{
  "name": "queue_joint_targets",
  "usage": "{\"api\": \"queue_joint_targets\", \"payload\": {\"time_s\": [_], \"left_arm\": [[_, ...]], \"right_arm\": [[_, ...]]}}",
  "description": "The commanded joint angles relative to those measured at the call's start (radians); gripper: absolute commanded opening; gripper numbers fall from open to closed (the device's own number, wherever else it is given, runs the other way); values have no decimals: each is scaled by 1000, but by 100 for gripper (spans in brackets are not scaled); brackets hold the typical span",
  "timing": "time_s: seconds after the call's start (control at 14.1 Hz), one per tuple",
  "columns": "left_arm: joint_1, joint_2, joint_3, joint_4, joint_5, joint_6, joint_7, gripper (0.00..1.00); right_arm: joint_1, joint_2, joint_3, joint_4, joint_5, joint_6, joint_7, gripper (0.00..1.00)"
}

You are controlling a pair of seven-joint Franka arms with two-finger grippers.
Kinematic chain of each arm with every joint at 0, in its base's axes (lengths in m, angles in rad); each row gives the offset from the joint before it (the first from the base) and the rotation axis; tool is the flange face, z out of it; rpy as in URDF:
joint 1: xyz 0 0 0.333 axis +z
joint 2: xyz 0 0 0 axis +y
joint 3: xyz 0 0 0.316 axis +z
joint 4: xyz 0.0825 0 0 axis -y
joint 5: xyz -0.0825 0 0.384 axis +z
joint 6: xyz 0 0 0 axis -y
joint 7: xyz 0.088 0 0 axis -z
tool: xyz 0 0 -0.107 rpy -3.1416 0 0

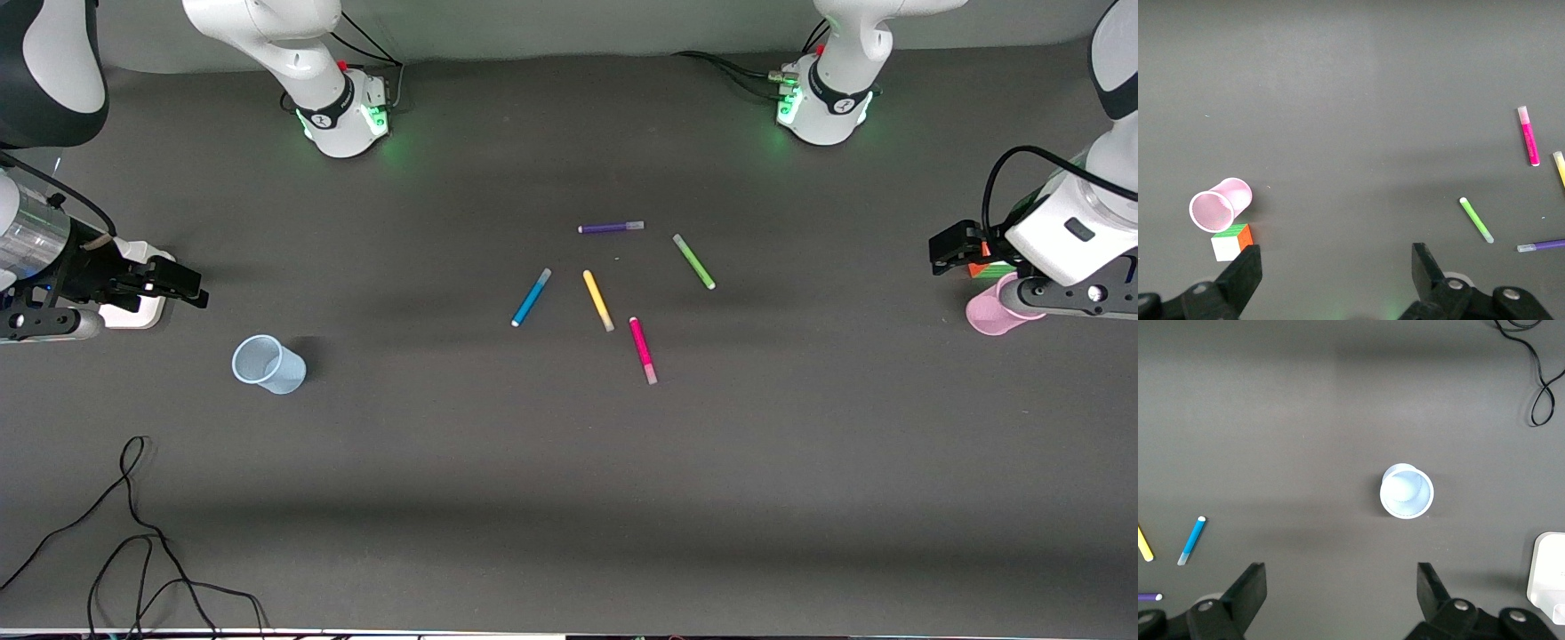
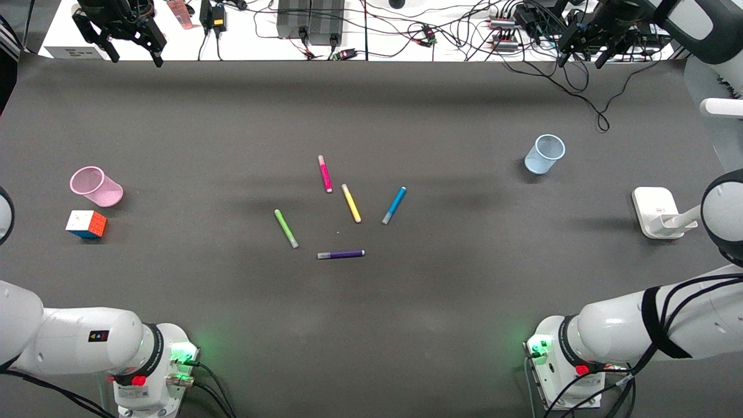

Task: Place pink and blue markers in matching cups
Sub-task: 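Move the right gripper from rest toward the blue marker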

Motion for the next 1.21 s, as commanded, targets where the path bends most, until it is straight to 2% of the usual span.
{"api": "queue_joint_targets", "payload": {"time_s": [0.0, 0.43, 1.14], "left_arm": [[6, 6, -1, 20, -9, -19, 15, 100], [6, 9, 1, 20, -9, -19, 15, 100], [6, 9, 1, 22, -9, -19, 16, 100]], "right_arm": [[6, 17, -3, 30, -9, -15, -15, 100], [30, 80, 9, 22, 4, -17, 4, 100], [311, 224, 9, 50, 6, -18, 188, 100]]}}
